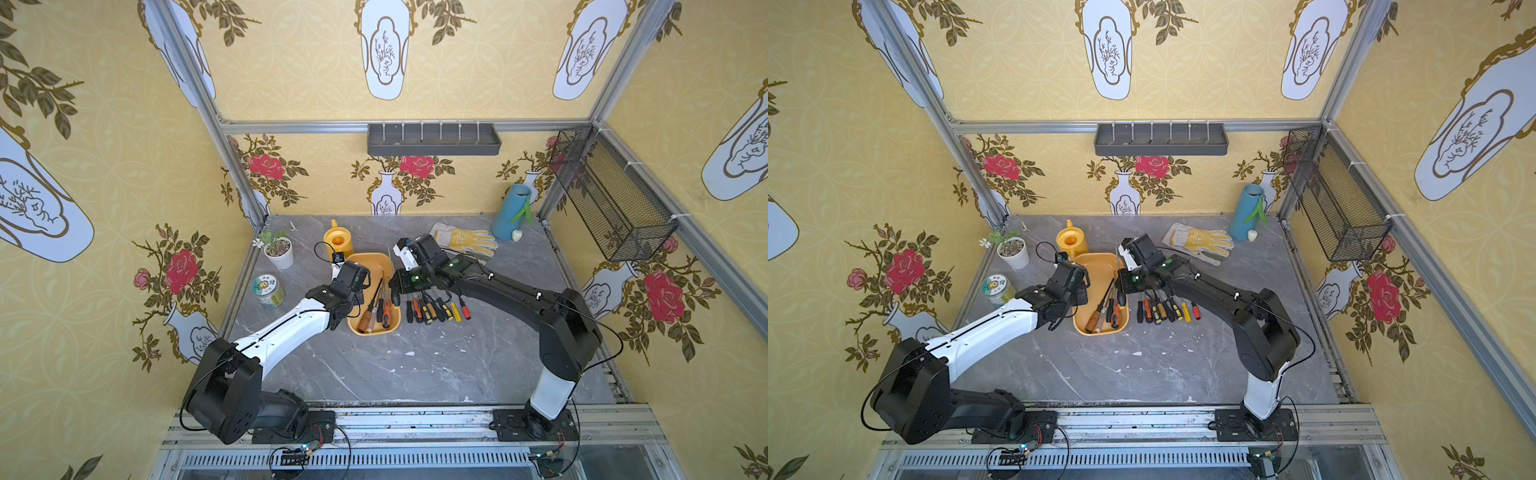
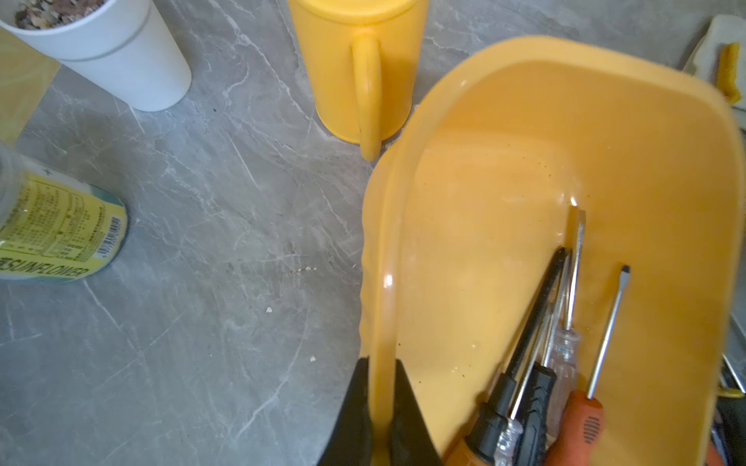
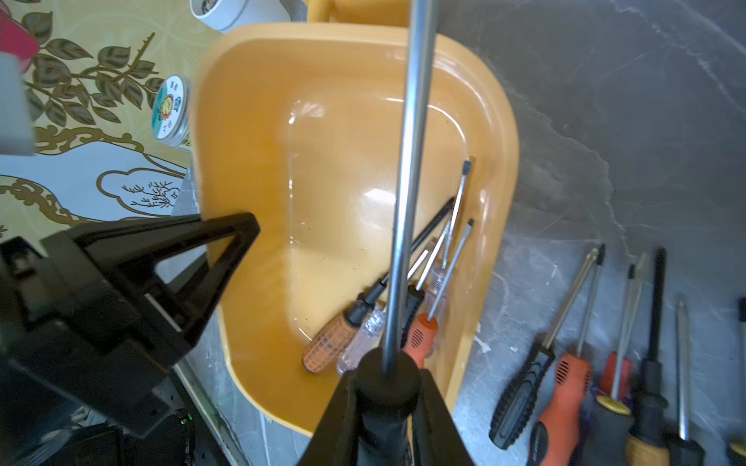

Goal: Take out the screwdriver from the storage box
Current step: Pick up the screwdriver from the storage box, then place the screwdriver at the center of the board.

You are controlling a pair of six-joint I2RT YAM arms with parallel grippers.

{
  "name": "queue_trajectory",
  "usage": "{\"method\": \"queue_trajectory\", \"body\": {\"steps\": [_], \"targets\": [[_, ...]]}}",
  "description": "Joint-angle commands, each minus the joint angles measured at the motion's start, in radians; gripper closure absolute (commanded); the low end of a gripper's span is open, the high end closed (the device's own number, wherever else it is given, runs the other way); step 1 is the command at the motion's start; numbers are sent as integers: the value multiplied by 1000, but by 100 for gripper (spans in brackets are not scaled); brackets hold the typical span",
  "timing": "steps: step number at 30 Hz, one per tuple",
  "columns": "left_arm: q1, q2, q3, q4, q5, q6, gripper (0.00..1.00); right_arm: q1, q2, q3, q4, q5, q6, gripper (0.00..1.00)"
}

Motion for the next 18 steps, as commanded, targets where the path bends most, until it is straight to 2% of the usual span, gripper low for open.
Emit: {"method": "queue_trajectory", "body": {"steps": [1, 11, 18], "targets": [[4, -3, 6, -4, -28, 23, 100, -15, -20, 0, -64, 55, -48, 100], [8, 33, -6, 8, -10, 23, 100, -126, -38, 51, -358, 195, -175, 100], [8, 58, 2, 23, 1, 28, 100, -177, -20, 41, -447, 268, -204, 100]]}}
